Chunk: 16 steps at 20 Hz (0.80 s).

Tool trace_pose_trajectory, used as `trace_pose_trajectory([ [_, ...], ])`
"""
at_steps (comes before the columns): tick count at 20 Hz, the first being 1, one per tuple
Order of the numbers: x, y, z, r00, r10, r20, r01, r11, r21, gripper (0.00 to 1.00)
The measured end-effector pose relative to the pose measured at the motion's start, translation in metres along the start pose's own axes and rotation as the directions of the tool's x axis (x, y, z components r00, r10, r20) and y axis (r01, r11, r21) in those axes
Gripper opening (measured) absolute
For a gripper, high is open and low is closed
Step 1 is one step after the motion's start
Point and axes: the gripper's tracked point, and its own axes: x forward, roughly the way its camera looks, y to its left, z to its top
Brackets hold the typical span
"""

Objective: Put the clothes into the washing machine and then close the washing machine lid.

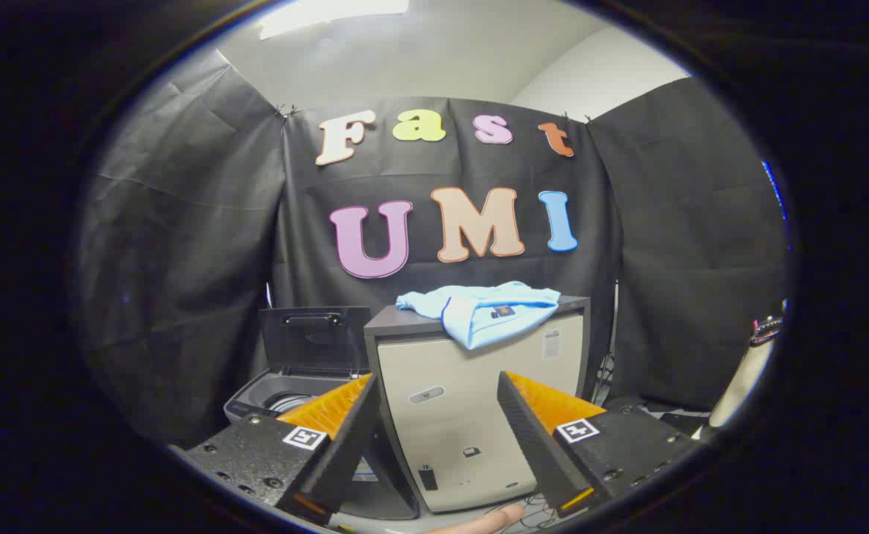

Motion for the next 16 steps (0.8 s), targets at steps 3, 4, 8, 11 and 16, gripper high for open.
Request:
trace_pose_trajectory([
  [3,-0.0003,0.0006,-0.0017,1.0,0.003,-0.004,-0.003,1.0,-0.004,0.97],
  [4,-0.0007,0.0006,-0.0013,1.0,0.004,-0.004,-0.004,1.0,-0.004,0.97],
  [8,-0.0012,0.0027,-0.0022,1.0,0.007,-0.002,-0.007,1.0,-0.006,0.97],
  [11,-0.0003,0.0023,-0.0047,1.0,0.001,-0.011,-0.001,1.0,-0.009,0.97],
  [16,0.0036,0.0028,-0.0069,1.0,-0.003,-0.025,0.003,1.0,-0.015,0.97],
])
